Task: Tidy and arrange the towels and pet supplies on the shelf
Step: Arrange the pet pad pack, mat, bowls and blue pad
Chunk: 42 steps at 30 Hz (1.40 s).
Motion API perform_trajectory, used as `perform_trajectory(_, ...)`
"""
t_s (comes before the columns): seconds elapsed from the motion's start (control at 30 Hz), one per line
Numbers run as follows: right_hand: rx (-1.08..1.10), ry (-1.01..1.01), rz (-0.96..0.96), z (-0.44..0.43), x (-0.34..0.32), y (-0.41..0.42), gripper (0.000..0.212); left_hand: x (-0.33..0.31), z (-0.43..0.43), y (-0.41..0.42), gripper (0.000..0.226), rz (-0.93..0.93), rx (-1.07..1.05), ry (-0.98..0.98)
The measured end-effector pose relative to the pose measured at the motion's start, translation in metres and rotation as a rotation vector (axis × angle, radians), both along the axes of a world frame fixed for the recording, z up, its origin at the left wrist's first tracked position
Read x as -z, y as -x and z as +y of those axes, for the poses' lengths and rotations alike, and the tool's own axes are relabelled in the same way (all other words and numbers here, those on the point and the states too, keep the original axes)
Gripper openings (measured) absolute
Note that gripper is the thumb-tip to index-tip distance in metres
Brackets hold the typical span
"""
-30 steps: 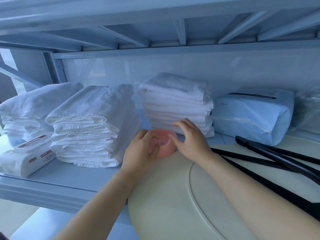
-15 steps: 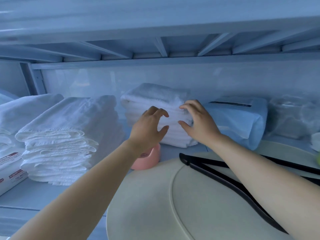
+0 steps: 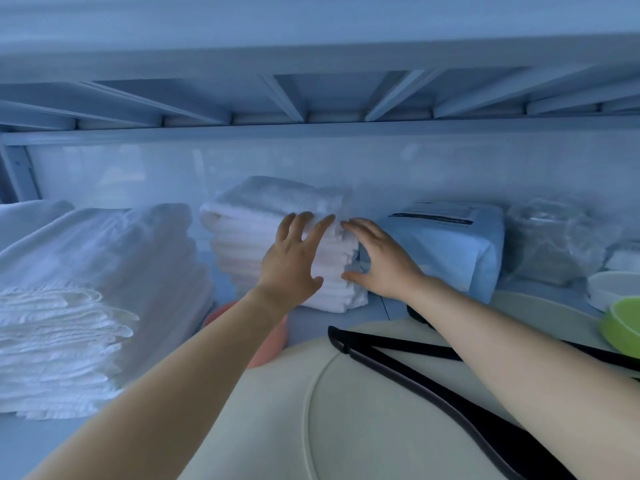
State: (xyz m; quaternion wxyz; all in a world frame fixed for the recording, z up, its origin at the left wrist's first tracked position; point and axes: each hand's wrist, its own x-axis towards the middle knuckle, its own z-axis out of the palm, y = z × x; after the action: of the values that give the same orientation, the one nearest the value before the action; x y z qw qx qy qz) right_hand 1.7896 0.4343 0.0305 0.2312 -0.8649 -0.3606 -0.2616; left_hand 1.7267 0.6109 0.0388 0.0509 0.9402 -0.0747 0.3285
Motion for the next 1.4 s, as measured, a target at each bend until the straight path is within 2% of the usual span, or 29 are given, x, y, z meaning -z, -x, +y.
perform_trajectory(0.17, -0.017, -0.072, 0.013, 0.004, 0.010, -0.007, 0.080, 0.007, 0.001, -0.015, 0.098, -0.028, 0.016, 0.002)
perform_trajectory(0.37, -0.026, -0.211, 0.013, 0.017, 0.017, -0.003, 0.072, 0.013, 0.007, -0.028, 0.084, -0.093, 0.061, 0.001)
perform_trajectory(0.57, -0.009, -0.264, 0.001, 0.043, 0.021, 0.003, 0.069, 0.009, 0.034, -0.031, 0.077, -0.125, 0.117, 0.014)
perform_trajectory(0.83, -0.138, -0.147, -0.013, 0.066, 0.015, 0.004, 0.068, 0.001, 0.087, -0.033, 0.075, -0.114, 0.158, 0.105)
perform_trajectory(1.03, -0.023, -0.099, -0.114, 0.051, 0.008, -0.012, 0.066, -0.002, 0.074, -0.021, 0.075, -0.084, 0.260, 0.248)
perform_trajectory(1.17, 0.057, -0.128, -0.092, 0.041, 0.006, -0.023, 0.073, -0.001, 0.065, -0.016, 0.067, -0.075, 0.238, 0.282)
perform_trajectory(1.23, 0.072, -0.087, -0.054, 0.040, 0.004, -0.027, 0.080, 0.001, 0.060, -0.017, 0.065, -0.088, 0.210, 0.264)
perform_trajectory(1.4, 0.056, -0.034, -0.039, 0.048, 0.003, -0.034, 0.089, 0.004, 0.053, -0.025, 0.080, -0.065, 0.184, 0.199)
